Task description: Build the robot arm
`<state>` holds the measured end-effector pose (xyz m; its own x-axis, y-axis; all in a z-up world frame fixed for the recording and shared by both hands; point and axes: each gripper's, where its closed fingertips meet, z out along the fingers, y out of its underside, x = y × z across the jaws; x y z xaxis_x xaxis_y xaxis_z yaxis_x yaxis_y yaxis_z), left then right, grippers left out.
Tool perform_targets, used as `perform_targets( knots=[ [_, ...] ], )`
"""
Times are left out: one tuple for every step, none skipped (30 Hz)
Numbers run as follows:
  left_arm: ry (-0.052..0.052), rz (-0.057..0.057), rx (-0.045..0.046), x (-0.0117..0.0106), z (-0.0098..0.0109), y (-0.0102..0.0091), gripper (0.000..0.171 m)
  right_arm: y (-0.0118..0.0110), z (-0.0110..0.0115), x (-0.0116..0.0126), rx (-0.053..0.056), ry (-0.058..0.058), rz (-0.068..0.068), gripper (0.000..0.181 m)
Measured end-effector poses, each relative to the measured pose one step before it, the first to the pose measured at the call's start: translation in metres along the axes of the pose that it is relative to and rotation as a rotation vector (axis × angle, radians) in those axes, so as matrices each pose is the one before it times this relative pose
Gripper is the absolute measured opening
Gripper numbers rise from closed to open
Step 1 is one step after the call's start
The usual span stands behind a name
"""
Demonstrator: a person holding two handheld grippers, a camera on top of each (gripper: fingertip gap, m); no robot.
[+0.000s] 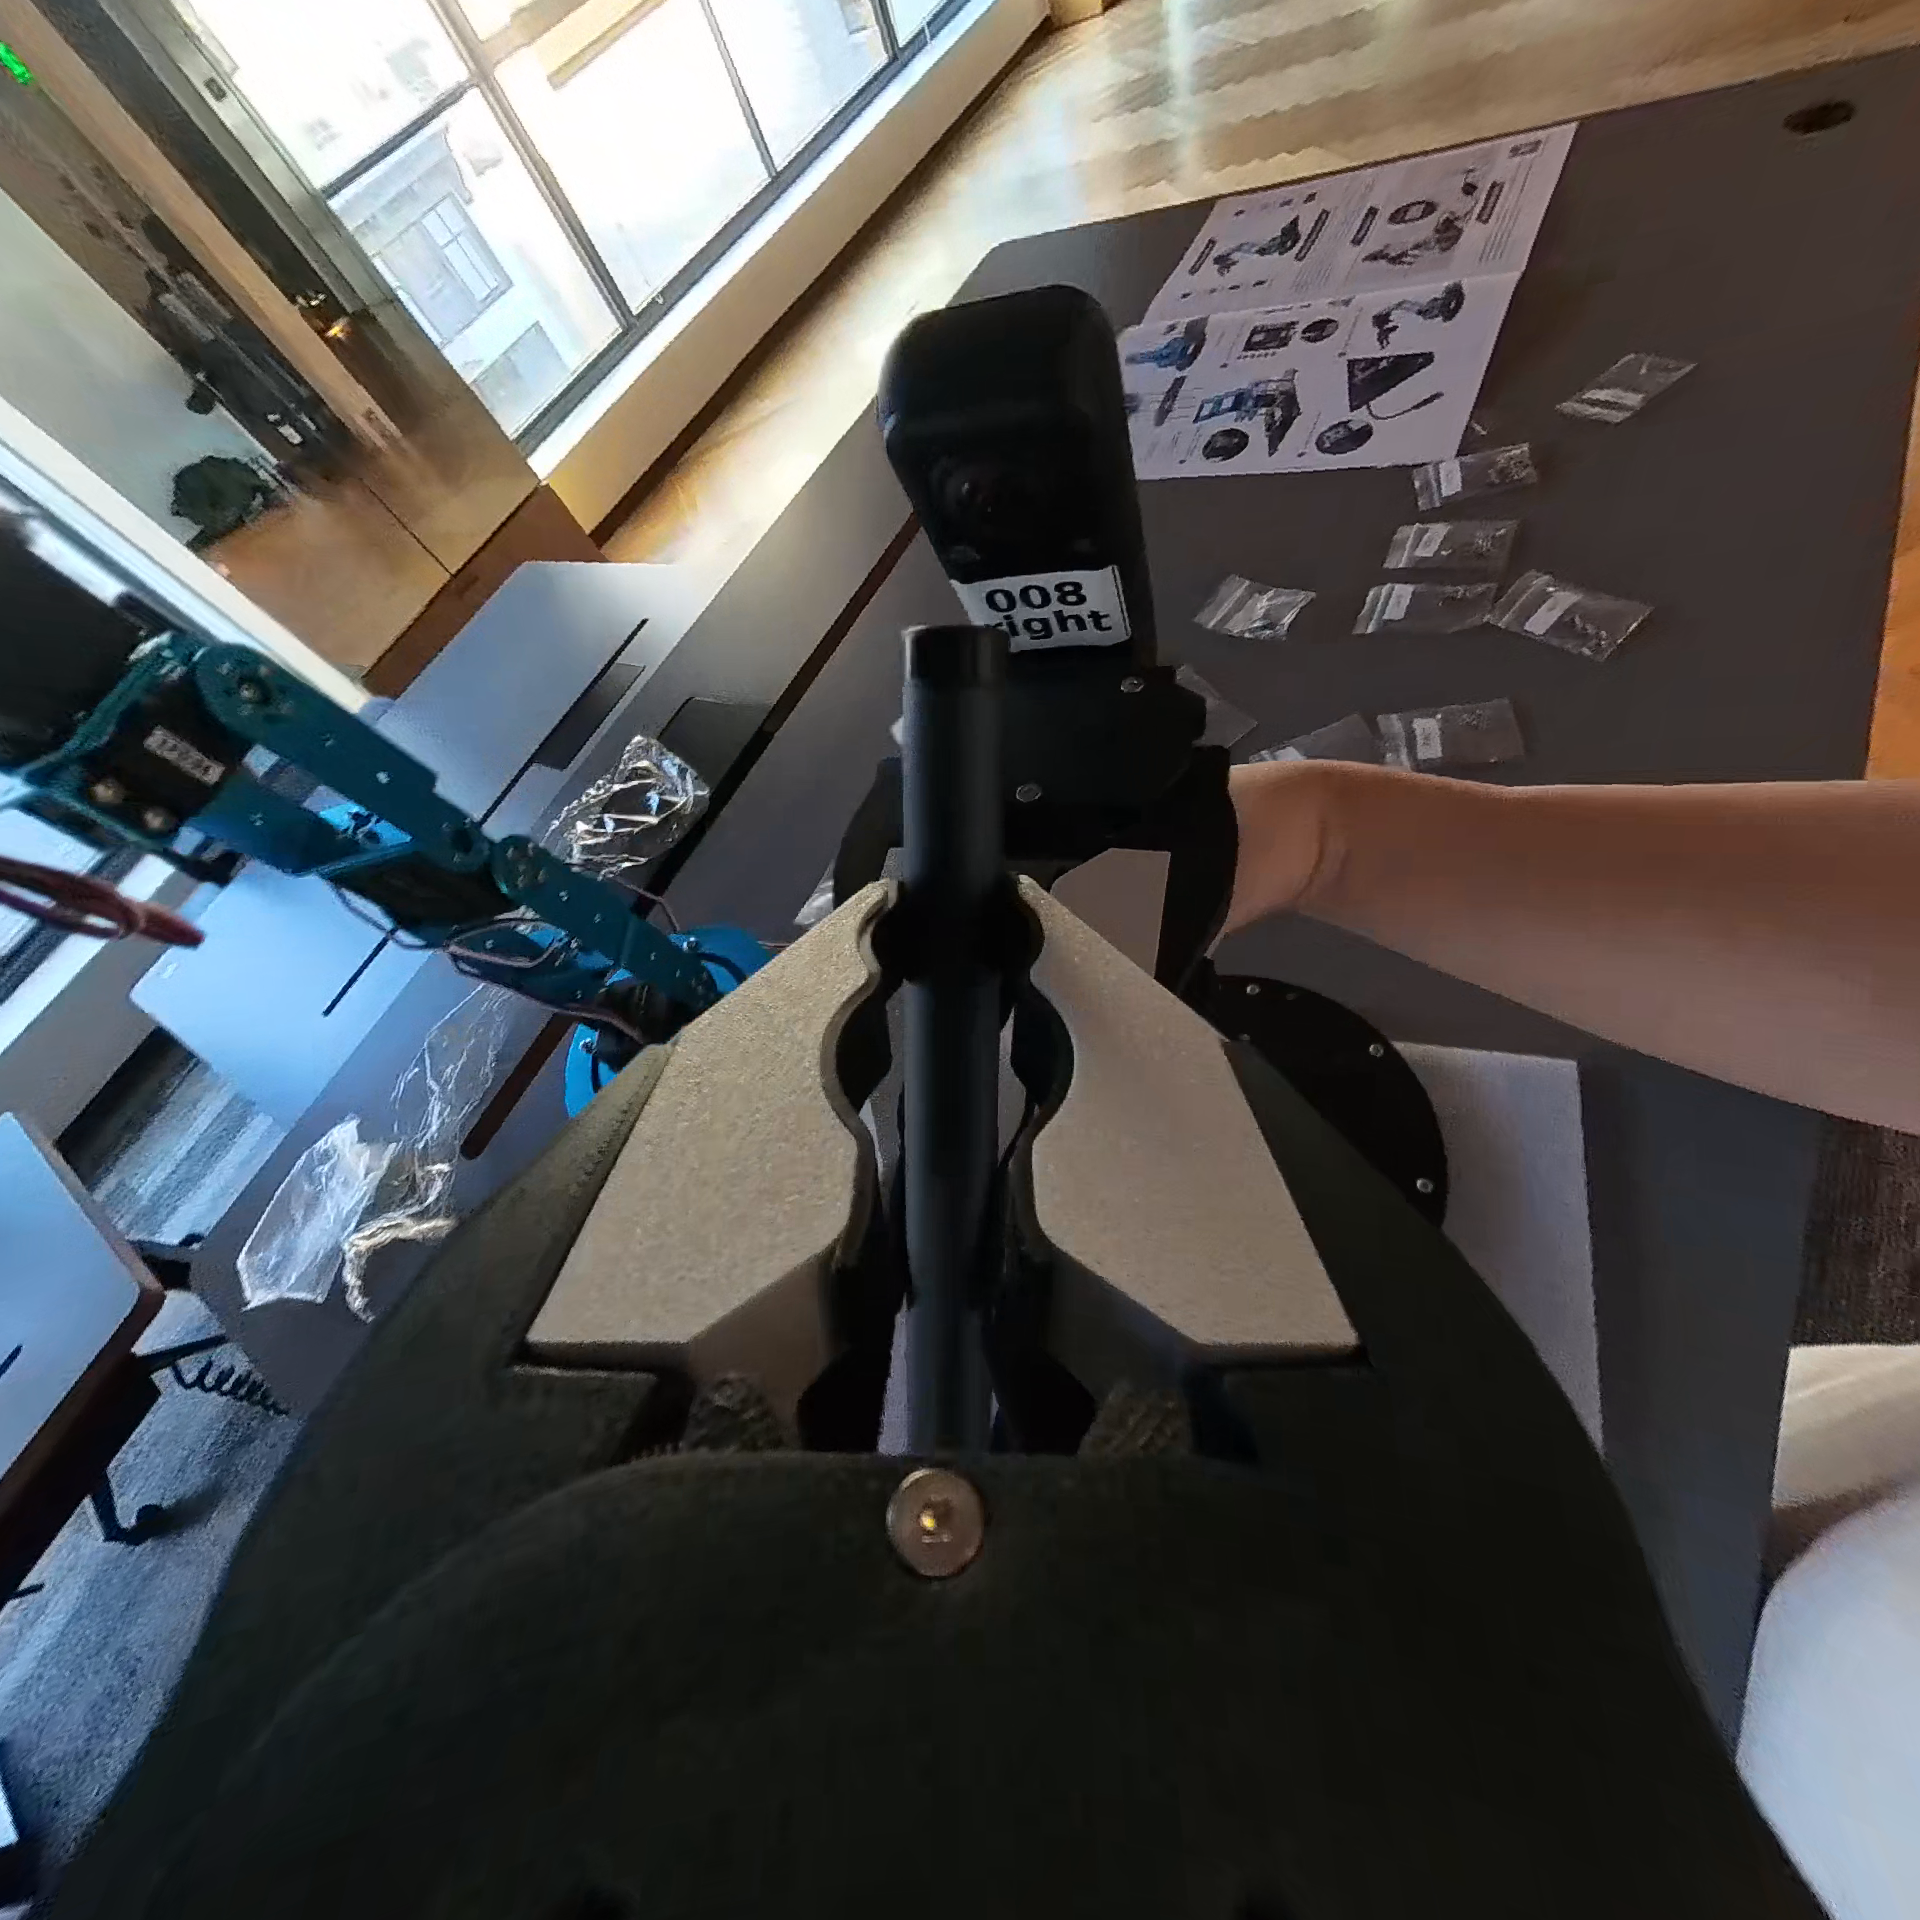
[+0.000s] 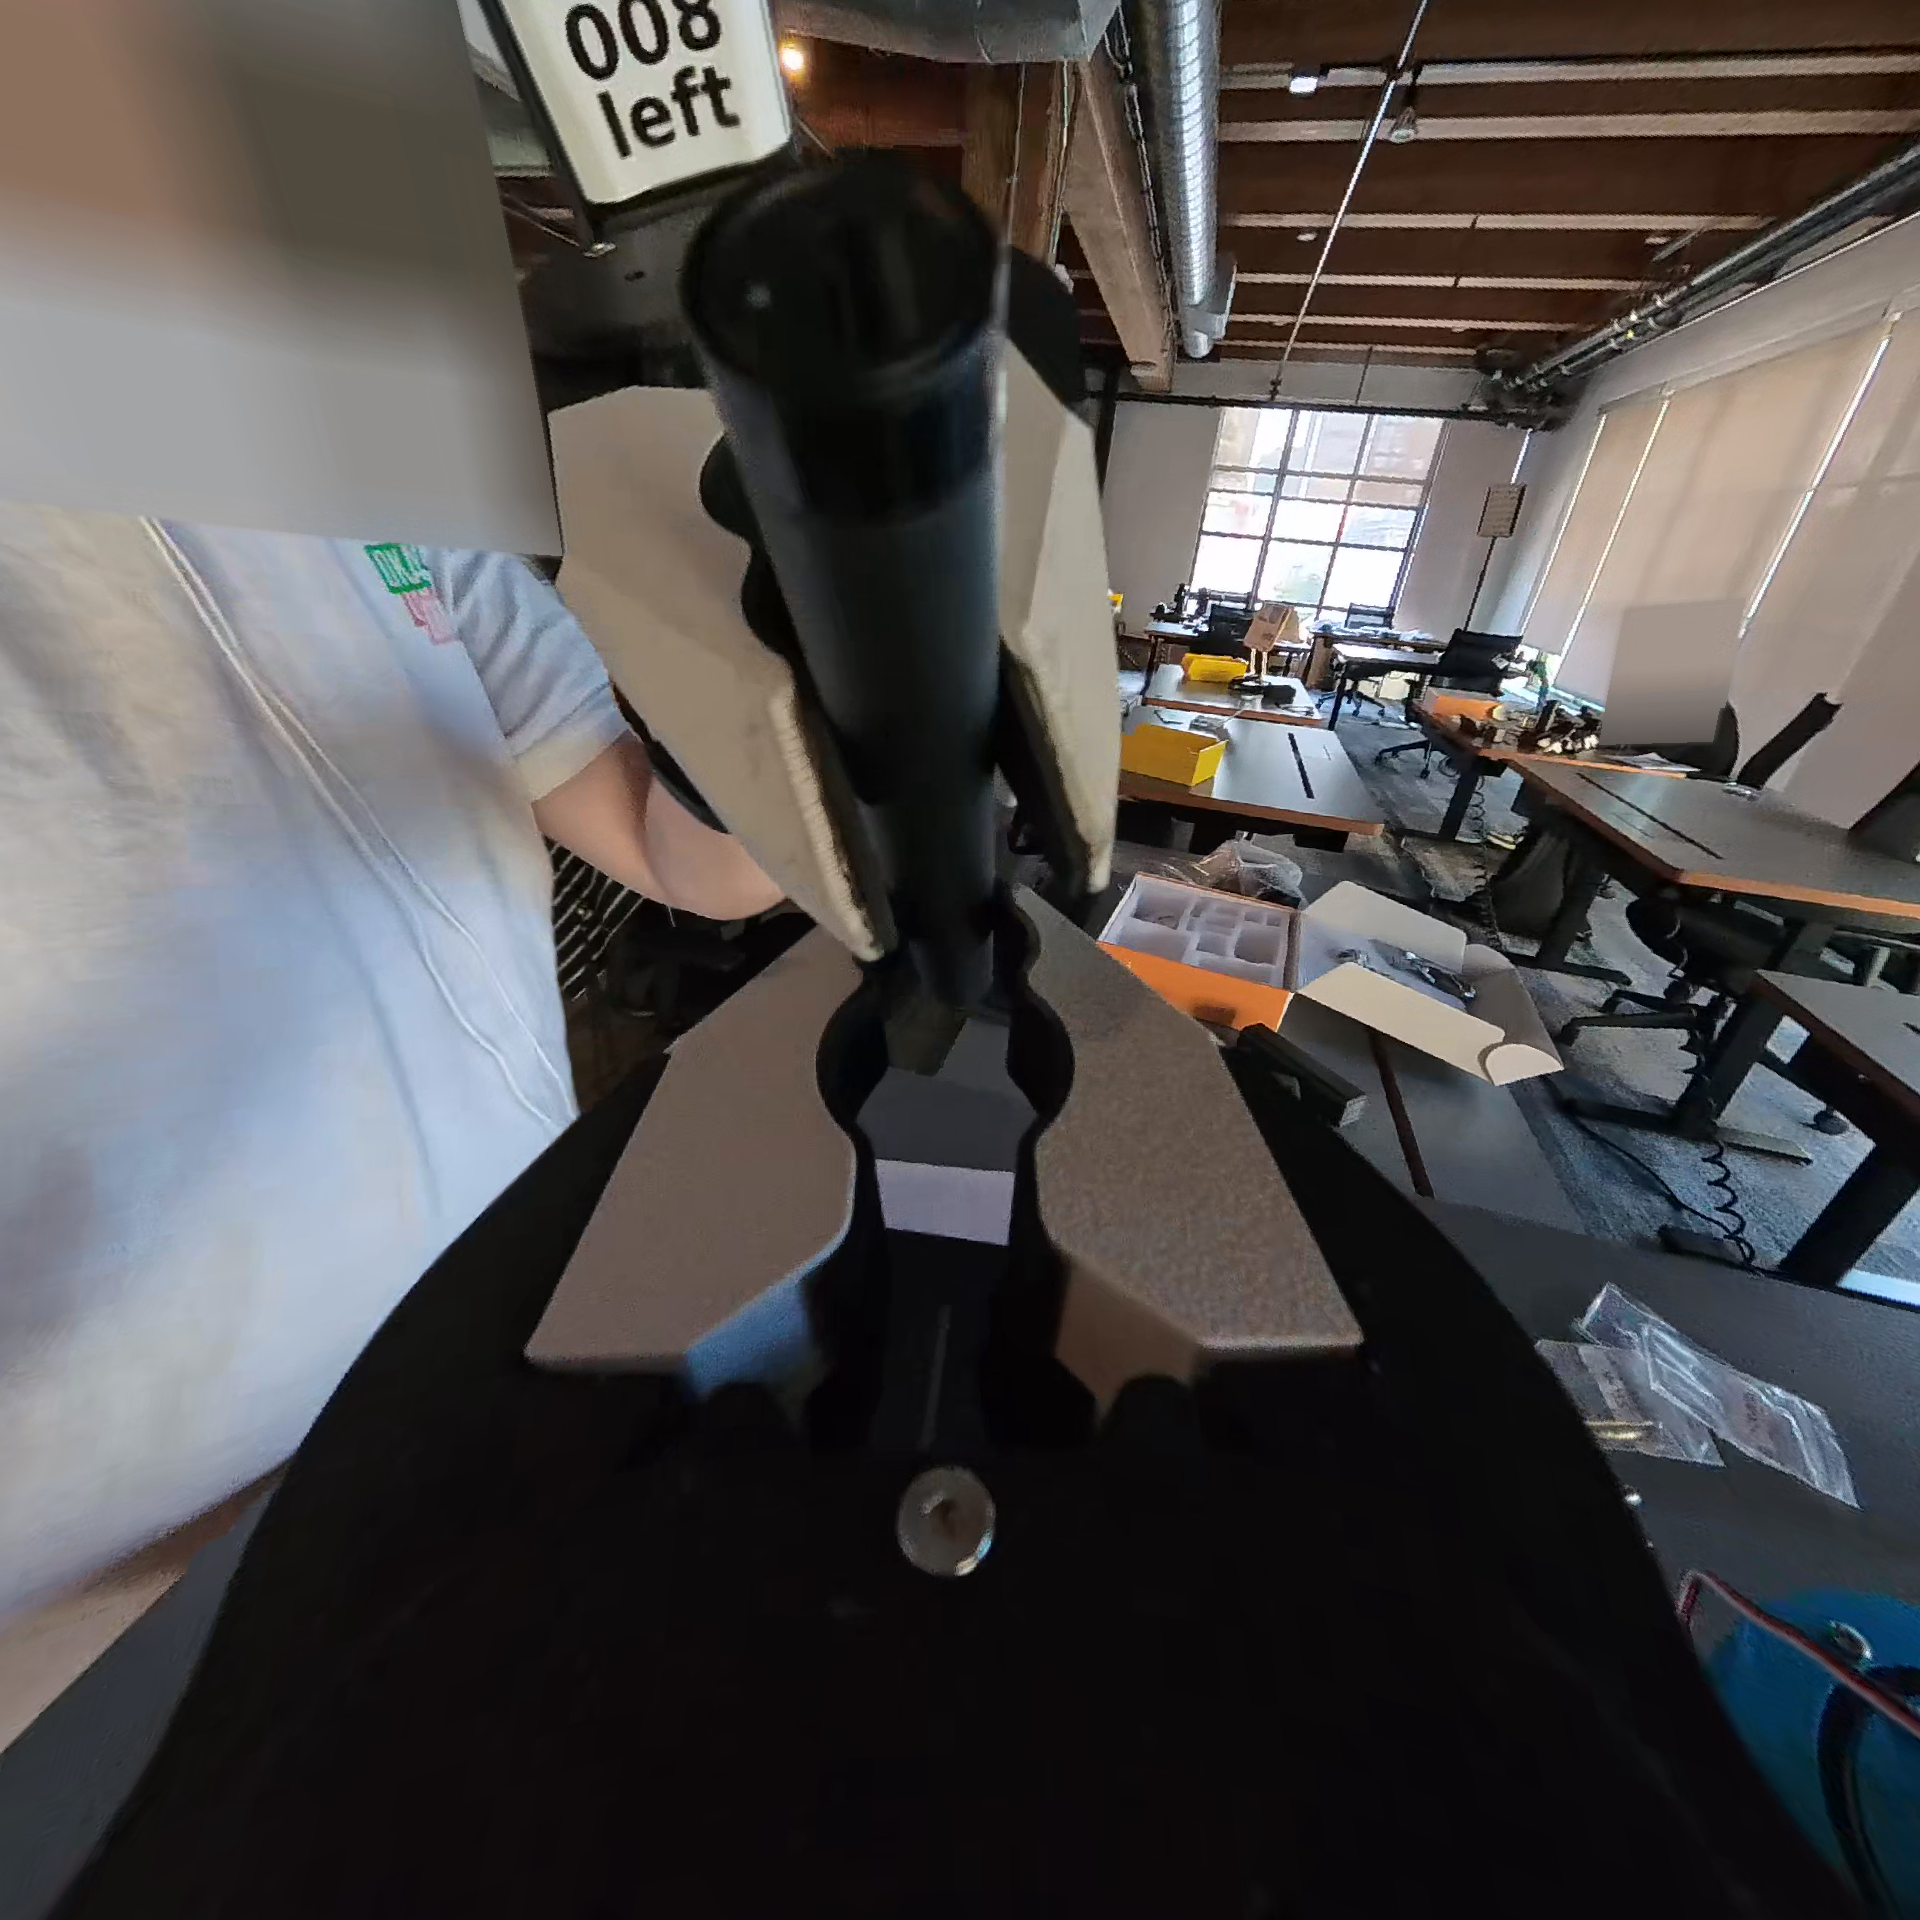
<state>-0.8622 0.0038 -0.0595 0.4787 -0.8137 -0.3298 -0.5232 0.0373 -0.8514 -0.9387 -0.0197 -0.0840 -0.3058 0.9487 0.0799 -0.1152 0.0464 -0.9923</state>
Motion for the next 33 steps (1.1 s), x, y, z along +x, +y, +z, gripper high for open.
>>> perform_targets(
  knots=[
    [0.0125,-0.002,0.00245,0.00243,0.00185,-0.0016,0.016,-0.00051,-0.00224,-0.00185,0.0025,-0.0006,0.0019,0.015],
    [0.013,-0.007,0.00095,0.00189,0.00161,-0.00108,0.016,0.00021,-0.00209,-0.00109,-0.0015,0.0029,0.0016,0.015],
    [0.0106,-0.0046,-0.00049,0.00157,0.00142,-0.00044,0.016,0.00069,-0.00187,-0.00031,-0.0039,0.0064,-0.0024,0.014],
    [0.0066,-0.0002,-0.00146,0.00094,0.00137,-0.00005,0.016,0.00073,-0.0015,0.00023,-0.0033,0.0096,-0.005,0.014],
    [0.0037,0.001,-0.00239,0.00071,0.00115,0.00029,0.016,0.00098,-0.00121,0.00043,-0.0033,0.0096,-0.0036,0.014],
    [0.0026,0.0009,-0.00265,0.00061,0.00085,0.00056,0.016,0.00097,-0.00075,-0.00018,-0.0027,0.005,0.0008,0.014],
    [0.0026,0.001,-0.00236,0.00063,0.00054,0.00045,0.016,0.00085,-0.00034,-0.00022,-0.0015,0.0035,0.0026,0.015],
    [0.0029,0.0008,-0.00208,0.00063,0.00029,0.00056,0.016,0.00062,-0.00012,-0.00015,-0.0006,0.0043,0.001,0.015],
    [0.0034,0.0001,-0.00119,0.00051,-0.00003,0.00047,0.016,0.00033,0.00012,-0.00031,0.0001,0.0046,0.0004,0.015],
    [0.0041,-0.0012,-0.00042,0.00047,-0.00015,0.0003,0.016,0.00038,0.00017,-0.00024,-0.0002,0.0044,0.0007,0.015],
    [0.0041,-0.002,0.00054,0.00032,-0.00042,0.00029,0.016,0.0003,0.00031,-0.00007,0.0005,0.0054,0.0007,0.015],
    [0.0034,-0.0016,0.00104,0.00016,-0.00063,0.00024,0.016,0.00021,0.00055,-0.00005,0.0013,0.006,0.0023,0.015],
    [0.0036,-0.0011,0.00051,0.0002,-0.00079,0.00036,0.016,0.00033,0.00065,-0.00024,-0.0001,0.0054,0.0046,0.015],
    [0.0055,-0.0016,0.00061,0.00051,-0.00079,0.00035,0.016,0.00027,0.00058,-0.00049,-0.0013,0.0061,0.0039,0.015],
    [0.0084,-0.0023,0.00138,0.00079,-0.00084,0.00034,0.016,0.00027,0.00055,-0.00076,-0.0009,0.0072,0.0009,0.015],
    [0.01,-0.0025,0.00169,0.00112,-0.00067,0.00019,0.016,0.00021,0.00036,-0.00087,-0.0008,0.0095,-0.001,0.015],
    [0.0108,-0.0024,0.00109,0.00132,-0.00057,0.00017,0.016,0.00043,0.0001,-0.00101,-0.0019,0.0106,-0.0005,0.015],
    [0.0114,-0.0015,0.00121,0.00171,-0.00032,0.00003,0.016,0.00026,-0.00016,-0.00141,-0.0004,0.0093,-0.0014,0.015],
    [0.011,-0.0006,0.00138,0.00194,-0.0001,-0.0002,0.016,0.0002,-0.00051,-0.00176,0.0018,0.0083,-0.0028,0.015],
    [0.0084,-0.0014,-0.00032,0.00184,0.00041,-0.00023,0.016,0.0004,-0.00116,-0.0014,0.0015,0.0092,-0.0007,0.015],
    [0.0045,-0.0025,-0.00166,0.00166,0.00092,-0.00068,0.016,0.00022,-0.00187,-0.00108,0.0028,0.0071,0.0031,0.015],
    [0.0022,-0.0042,-0.00244,0.00178,0.00147,-0.0012,0.016,-0.00037,-0.00246,-0.0017,0.0051,0.0015,0.005,0.015],
    [0.0013,-0.0061,-0.0043,0.00209,0.00197,-0.00171,0.016,-0.00067,-0.00323,-0.00201,0.0047,-0.0034,0.0038,0.015],
    [-0.0016,-0.0048,-0.00511,0.00244,0.00221,-0.00245,0.016,-0.00115,-0.00384,-0.00228,0.0033,-0.0059,0.0015,0.015],
    [-0.0065,-0.001,-0.00353,0.00254,0.00274,-0.00318,0.016,-0.00159,-0.00464,-0.00232,0.0021,-0.007,-0.0023,0.015],
    [-0.0098,0.0006,-0.00224,0.00291,0.00327,-0.00388,0.016,-0.00205,-0.00545,-0.00229,0.0017,-0.0066,-0.0073,0.015],
    [-0.0117,0.0004,-0.00273,0.00314,0.00401,-0.00439,0.016,-0.00212,-0.00636,-0.00238,0.0013,-0.0073,-0.0088,0.015],
    [-0.0135,0.0019,-0.00406,0.00368,0.00474,-0.00495,0.016,-0.00245,-0.00732,-0.00311,0.002,-0.011,-0.0049,0.015],
    [-0.0143,0.0022,-0.00473,0.00415,0.00575,-0.00567,0.016,-0.00276,-0.00844,-0.00373,0.0038,-0.0138,-0.001,0.015],
    [-0.0139,0.0004,-0.00408,0.00477,0.00648,-0.00647,0.016,-0.00299,-0.00988,-0.00396,0.0046,-0.0138,-0.0001,0.015],
    [-0.0143,-0.0007,-0.00343,0.00534,0.00752,-0.00734,0.016,-0.00301,-0.01135,-0.00433,0.0038,-0.0128,-0.0002,0.015],
    [-0.0147,-0.002,-0.00374,0.00589,0.00837,-0.00788,0.016,-0.00302,-0.0126,-0.00483,0.0016,-0.0134,-0.0006,0.015],
    [-0.0148,-0.0027,-0.00276,0.00658,0.00906,-0.00862,0.016,-0.00321,-0.01358,-0.00523,0.0012,-0.0134,0.0017,0.015]
  ],
)
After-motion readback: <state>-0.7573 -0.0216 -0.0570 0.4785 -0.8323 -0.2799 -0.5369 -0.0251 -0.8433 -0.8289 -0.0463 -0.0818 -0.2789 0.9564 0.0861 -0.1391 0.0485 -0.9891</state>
